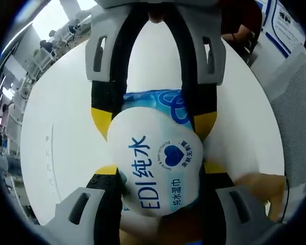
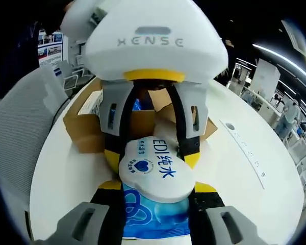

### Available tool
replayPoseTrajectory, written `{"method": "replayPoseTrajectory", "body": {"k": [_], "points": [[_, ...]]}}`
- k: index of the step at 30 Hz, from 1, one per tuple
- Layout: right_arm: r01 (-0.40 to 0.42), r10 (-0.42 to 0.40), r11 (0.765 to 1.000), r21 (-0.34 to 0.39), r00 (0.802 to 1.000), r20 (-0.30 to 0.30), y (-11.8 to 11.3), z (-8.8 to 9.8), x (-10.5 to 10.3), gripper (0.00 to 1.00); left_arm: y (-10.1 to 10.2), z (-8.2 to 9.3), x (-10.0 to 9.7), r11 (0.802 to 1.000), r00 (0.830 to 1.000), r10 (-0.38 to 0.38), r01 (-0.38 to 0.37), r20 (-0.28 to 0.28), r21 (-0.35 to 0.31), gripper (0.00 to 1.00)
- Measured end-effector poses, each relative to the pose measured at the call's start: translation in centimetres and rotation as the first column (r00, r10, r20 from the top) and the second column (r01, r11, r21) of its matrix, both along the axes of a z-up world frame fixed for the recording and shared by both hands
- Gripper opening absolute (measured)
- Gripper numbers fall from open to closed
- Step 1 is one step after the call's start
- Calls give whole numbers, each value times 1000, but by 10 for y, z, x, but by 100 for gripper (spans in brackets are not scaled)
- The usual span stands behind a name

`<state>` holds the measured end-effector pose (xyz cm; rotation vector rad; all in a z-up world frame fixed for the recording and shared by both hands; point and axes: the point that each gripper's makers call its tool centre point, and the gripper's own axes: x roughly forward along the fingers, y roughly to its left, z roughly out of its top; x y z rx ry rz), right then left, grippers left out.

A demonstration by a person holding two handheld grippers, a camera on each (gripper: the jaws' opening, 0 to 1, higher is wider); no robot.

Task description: Operate the shoe box by opening the lid, removing the specified soft item, and placing it in the target area until the item is outside and the box remains undamaged.

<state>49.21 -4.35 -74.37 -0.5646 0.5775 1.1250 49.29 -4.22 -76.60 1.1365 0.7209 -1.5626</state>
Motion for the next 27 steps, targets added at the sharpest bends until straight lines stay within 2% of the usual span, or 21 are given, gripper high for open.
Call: {"method": "replayPoseTrajectory", "body": {"k": [7,13,19,22,27], "points": [[-14,14,1000,9,1000,-2,-2,-4,0,47,-2,-1,0,1000,1000,12,-12,-3,4,61],[-31,31,999,-43,1000,-2,-13,-11,-5,48,-7,0,-3,999,1000,19,-19,-2,-26,61],[-32,32,998,-54,999,12,-23,-5,-8,45,-9,0,-2,999,1000,30,-30,-4,-24,60],[-15,15,998,-60,1000,8,-27,-3,-9,44,-9,5,-1,999,999,37,-37,0,-20,59],[25,-25,998,-62,1000,2,-34,2,-10,44,-9,20,0,994,995,93,-94,-28,-53,60]]}}
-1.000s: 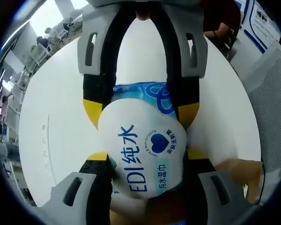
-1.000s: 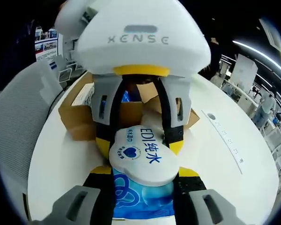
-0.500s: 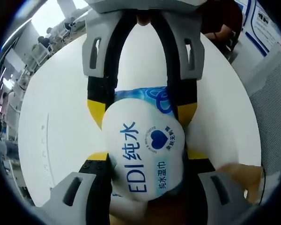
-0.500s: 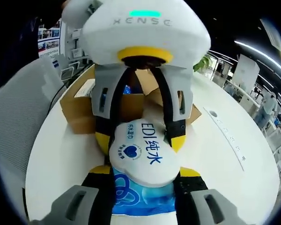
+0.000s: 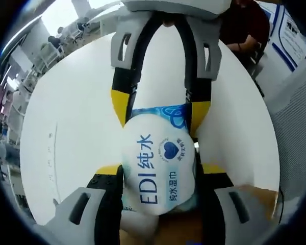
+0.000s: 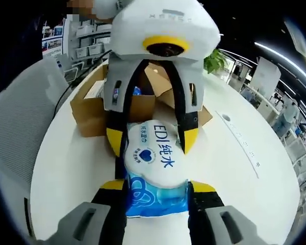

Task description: Operate the shoe box by opening the lid, removing the specified soft item, and placing it in the target area until the item is outside and the box remains undamaged.

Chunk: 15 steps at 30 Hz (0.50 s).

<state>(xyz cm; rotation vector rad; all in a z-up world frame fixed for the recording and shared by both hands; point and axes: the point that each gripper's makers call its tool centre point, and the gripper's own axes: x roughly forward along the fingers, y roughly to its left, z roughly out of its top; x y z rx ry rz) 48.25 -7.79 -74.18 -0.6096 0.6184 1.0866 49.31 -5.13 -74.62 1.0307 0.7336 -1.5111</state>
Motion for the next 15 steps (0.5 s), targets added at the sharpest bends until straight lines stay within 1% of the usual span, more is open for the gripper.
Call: {"method": "replayPoseTrajectory", "body": {"k": [4,7,15], "points": [[34,-34,999,23,999,0,0,10,0,45,6,6,0,1000,1000,1,-1,20,0,63],[45,-45,998,31,999,-2,0,16,-2,49,10,10,-3,1000,1000,16,-16,12,-2,64],[71,-70,997,41,997,-17,2,27,-13,53,17,24,-11,999,999,36,-36,15,-32,68]]}}
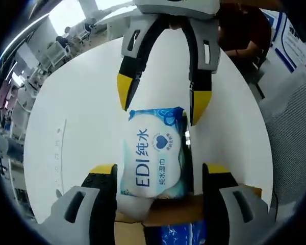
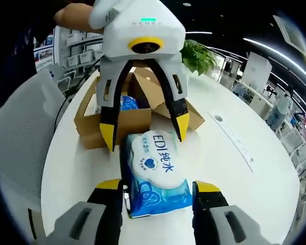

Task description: Operate the shoe box by opening the lid, removing the specified soft item, and placing it in the target area until the item is outside and the box remains undamaged.

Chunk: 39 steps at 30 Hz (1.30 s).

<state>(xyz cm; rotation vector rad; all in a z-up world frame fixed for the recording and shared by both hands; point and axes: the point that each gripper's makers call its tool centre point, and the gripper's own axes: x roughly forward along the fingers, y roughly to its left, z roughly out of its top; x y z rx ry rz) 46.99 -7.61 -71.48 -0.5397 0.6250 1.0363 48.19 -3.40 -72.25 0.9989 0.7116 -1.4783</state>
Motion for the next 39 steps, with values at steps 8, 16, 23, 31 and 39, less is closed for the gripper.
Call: {"method": "replayPoseTrajectory", "body": {"k": [8,16,23,31,39], "points": [[11,-11,1000,3,1000,-6,2,10,-9,58,5,12,-10,999,1000,29,-29,-6,-29,73],[14,-14,1000,3,1000,-6,3,19,-20,59,11,29,-14,993,996,85,-86,-19,-79,77],[26,-26,1000,17,1000,-2,6,29,-24,61,20,42,-18,978,988,152,-156,-41,-138,78],[30,-30,999,25,1000,1,11,34,-28,61,36,52,-19,961,977,204,-211,-54,-177,80],[33,-33,999,43,999,5,15,40,-31,61,51,60,-21,945,969,236,-245,-68,-215,81]]}}
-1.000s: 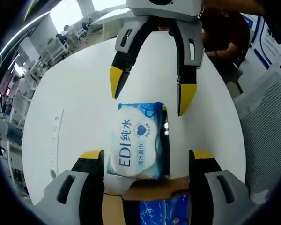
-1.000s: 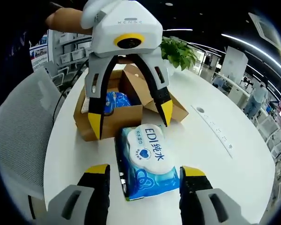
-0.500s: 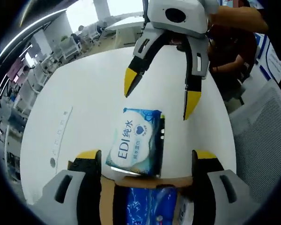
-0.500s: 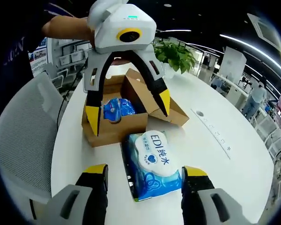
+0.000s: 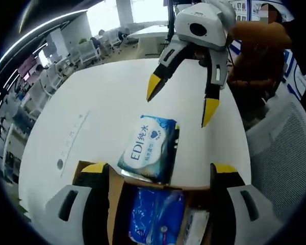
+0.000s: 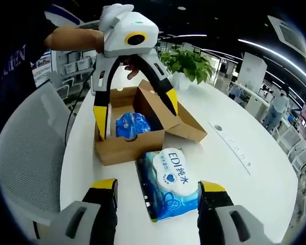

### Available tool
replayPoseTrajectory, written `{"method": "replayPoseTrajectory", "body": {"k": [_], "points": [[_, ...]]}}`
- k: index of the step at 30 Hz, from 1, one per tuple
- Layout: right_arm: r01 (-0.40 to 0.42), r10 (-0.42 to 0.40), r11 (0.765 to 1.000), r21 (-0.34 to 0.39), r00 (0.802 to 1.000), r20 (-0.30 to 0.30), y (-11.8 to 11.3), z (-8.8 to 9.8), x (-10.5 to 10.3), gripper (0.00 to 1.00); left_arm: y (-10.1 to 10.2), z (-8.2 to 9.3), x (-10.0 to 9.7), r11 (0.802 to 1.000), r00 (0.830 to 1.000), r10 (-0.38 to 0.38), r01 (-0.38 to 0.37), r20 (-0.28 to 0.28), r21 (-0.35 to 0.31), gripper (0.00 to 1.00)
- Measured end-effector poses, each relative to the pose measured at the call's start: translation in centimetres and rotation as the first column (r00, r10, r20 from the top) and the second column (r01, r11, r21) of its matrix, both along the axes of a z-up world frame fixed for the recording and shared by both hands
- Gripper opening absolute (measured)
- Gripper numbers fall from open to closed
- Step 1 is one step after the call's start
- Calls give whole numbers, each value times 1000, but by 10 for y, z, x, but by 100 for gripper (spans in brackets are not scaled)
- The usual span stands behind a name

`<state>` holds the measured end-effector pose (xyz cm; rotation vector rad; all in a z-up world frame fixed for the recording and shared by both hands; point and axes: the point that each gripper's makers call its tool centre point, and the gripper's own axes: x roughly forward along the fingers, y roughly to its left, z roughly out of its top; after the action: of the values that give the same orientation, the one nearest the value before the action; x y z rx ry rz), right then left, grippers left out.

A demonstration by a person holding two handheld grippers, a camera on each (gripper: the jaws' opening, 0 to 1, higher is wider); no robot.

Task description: Operate the shoe box by opening the lid, removing the specified soft item, and placing it in the target area until the item is outside and the box remains undamaged.

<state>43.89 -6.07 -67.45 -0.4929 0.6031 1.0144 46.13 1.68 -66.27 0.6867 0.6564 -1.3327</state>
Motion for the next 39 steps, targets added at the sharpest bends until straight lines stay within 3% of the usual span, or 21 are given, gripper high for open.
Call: {"method": "replayPoseTrajectory", "body": {"k": [13,30,39], "points": [[-17,16,999,29,1000,20,14,16,-2,61,23,23,0,987,994,111,-111,-4,-119,82],[-64,63,997,32,997,33,38,22,-1,61,64,34,-2,960,977,212,-208,3,-185,86],[-92,91,995,35,995,37,58,23,-2,58,83,46,-3,930,958,286,-276,6,-243,88]]}}
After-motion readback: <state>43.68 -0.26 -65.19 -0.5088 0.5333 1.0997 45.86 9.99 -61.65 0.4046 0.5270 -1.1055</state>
